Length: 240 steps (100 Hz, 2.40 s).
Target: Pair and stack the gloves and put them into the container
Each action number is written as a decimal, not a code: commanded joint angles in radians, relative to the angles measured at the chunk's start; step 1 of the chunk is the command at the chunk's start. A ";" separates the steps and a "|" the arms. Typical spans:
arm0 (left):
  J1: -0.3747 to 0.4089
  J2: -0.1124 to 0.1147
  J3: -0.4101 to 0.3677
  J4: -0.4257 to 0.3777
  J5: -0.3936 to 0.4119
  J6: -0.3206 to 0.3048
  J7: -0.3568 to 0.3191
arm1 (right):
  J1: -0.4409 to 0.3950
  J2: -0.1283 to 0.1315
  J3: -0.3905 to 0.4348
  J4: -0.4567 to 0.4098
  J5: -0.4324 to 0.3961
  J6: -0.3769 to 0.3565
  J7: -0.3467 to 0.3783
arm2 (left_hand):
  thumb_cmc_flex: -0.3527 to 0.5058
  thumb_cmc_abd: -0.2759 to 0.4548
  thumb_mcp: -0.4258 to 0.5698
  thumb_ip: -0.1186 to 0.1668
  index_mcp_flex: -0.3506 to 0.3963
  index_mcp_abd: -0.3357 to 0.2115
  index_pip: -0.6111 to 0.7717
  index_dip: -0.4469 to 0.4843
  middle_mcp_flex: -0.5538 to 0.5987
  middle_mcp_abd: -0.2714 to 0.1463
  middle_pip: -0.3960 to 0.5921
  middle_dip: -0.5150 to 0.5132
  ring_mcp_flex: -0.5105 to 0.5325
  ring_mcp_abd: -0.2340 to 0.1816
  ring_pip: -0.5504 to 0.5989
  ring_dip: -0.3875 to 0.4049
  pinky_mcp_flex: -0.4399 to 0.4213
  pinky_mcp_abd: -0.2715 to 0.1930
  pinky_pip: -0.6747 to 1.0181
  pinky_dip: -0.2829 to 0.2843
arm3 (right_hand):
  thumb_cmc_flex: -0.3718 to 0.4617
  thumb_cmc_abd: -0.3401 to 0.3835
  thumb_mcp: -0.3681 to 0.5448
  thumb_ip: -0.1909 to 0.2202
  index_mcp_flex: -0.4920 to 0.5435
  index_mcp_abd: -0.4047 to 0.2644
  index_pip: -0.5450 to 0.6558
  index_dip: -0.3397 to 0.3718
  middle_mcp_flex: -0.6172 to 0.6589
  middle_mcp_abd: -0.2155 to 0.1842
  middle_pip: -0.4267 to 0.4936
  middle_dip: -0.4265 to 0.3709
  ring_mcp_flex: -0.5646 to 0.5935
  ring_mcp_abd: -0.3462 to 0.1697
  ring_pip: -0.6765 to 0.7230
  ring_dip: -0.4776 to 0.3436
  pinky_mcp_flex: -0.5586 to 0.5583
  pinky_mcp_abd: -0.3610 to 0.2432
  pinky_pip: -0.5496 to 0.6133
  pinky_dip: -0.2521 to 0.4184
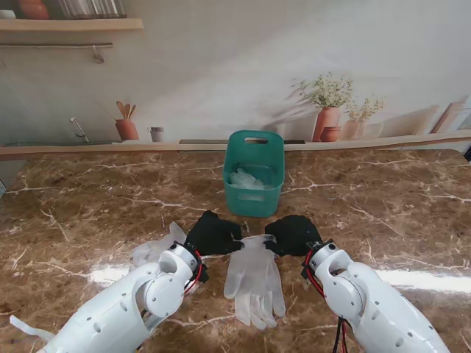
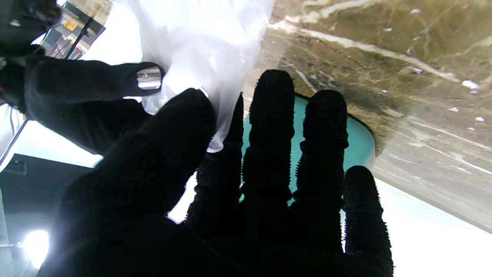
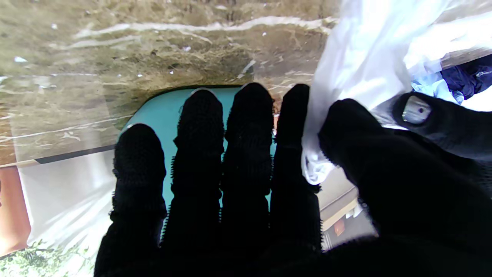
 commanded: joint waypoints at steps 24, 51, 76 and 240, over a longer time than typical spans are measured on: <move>-0.065 -0.034 0.047 0.094 -0.025 0.040 0.011 | 0.065 -0.013 -0.069 0.098 0.014 0.087 -0.020 | 0.006 0.026 -0.034 -0.011 -0.117 -0.020 -0.140 -0.146 -0.202 -0.019 -0.125 -0.042 -0.237 -0.043 -0.169 -0.110 -0.076 -0.027 -0.009 -0.040 | -0.027 -0.027 0.043 -0.036 -0.059 -0.037 -0.023 -0.091 -0.046 -0.027 -0.026 -0.036 -0.032 -0.020 -0.062 -0.031 -0.020 -0.020 -0.004 -0.021; -0.024 0.001 -0.021 0.009 0.011 0.064 -0.052 | 0.029 -0.012 -0.037 0.065 -0.038 0.195 -0.054 | -0.149 0.083 0.085 0.052 -0.334 0.038 -0.535 -0.158 -0.672 -0.035 -0.157 -0.184 -0.541 -0.113 -0.405 -0.336 -0.107 -0.078 -0.353 -0.191 | -0.196 0.036 -0.161 0.111 -0.420 0.169 -0.675 -0.135 -0.478 0.003 -0.373 -0.379 -0.301 -0.010 -0.515 -0.268 -0.227 -0.056 -0.371 -0.138; 0.071 0.063 -0.179 -0.147 0.094 0.045 -0.188 | -0.043 -0.016 0.038 -0.016 -0.051 0.222 -0.077 | -0.154 0.080 0.078 0.050 -0.322 0.014 -0.542 -0.162 -0.680 -0.047 -0.170 -0.200 -0.551 -0.131 -0.429 -0.359 -0.105 -0.079 -0.396 -0.181 | -0.208 0.073 -0.233 0.131 -0.442 0.168 -0.673 -0.161 -0.519 0.017 -0.416 -0.474 -0.321 -0.001 -0.626 -0.344 -0.235 -0.053 -0.451 -0.180; -0.106 0.138 -0.218 0.044 0.045 0.219 -0.629 | -0.119 -0.021 0.115 -0.087 -0.066 0.251 -0.105 | 0.097 0.074 -0.293 0.035 -0.152 -0.202 -0.002 0.194 -0.714 -0.049 -0.113 0.014 -0.709 -0.094 -0.425 -0.230 -0.114 -0.135 -0.760 -0.117 | -0.198 0.059 -0.192 0.132 -0.403 0.144 -0.640 -0.187 -0.462 0.017 -0.408 -0.472 -0.286 0.000 -0.626 -0.330 -0.212 -0.030 -0.422 -0.176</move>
